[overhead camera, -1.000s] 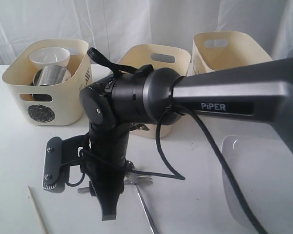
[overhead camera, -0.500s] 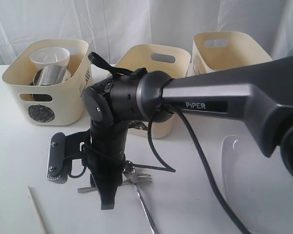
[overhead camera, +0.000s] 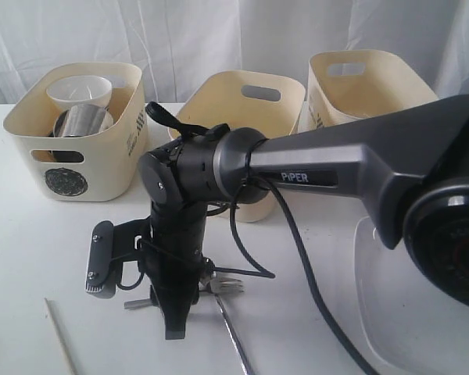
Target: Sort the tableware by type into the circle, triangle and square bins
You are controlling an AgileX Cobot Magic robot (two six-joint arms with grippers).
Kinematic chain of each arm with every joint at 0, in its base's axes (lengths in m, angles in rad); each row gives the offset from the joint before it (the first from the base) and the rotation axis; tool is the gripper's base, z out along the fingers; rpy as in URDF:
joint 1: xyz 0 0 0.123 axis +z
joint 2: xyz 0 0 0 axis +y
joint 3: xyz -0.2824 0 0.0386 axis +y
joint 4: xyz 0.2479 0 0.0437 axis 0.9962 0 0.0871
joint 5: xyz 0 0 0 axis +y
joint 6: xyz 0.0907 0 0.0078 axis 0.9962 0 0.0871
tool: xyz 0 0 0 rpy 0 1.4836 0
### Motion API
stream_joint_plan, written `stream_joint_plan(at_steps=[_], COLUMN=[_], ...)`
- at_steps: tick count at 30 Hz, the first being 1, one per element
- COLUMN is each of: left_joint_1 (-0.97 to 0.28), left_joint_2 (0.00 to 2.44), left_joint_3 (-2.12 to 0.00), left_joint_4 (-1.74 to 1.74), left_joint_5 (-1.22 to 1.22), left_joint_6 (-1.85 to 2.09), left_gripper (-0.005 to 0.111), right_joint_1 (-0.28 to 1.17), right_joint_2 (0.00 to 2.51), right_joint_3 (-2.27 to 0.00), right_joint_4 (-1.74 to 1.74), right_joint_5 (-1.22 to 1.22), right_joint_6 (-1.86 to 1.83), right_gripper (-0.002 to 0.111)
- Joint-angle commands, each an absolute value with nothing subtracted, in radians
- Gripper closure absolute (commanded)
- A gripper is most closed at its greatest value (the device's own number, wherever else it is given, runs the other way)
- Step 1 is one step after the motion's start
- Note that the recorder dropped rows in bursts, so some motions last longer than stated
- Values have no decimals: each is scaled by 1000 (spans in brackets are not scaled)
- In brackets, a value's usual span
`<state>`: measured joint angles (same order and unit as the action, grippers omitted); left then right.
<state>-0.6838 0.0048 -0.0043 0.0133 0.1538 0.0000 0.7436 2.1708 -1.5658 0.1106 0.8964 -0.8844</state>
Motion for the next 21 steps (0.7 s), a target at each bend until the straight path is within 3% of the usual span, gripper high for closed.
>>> stream_joint_plan(at_steps=[1,9,15,21], left_joint_1=[-687,-687,-687,-687], left_joint_2=[0,0,0,0], left_joint_3=[0,0,0,0], left_joint_4=[9,9,9,9], left_joint_5=[157,157,173,173], left_joint_6=[0,0,0,0], left_gripper=[107,107,107,107], right_joint_1=[737,737,737,737], right_joint_2=[2191,2196,2214,2165], right_joint_3=[-1570,-1570,-1570,-1584], right_joint_4=[128,157,186,196], right_joint_5=[887,889,918,919], right_joint_6=[-894,-894,-890,-890], right_gripper=[72,80,103,105])
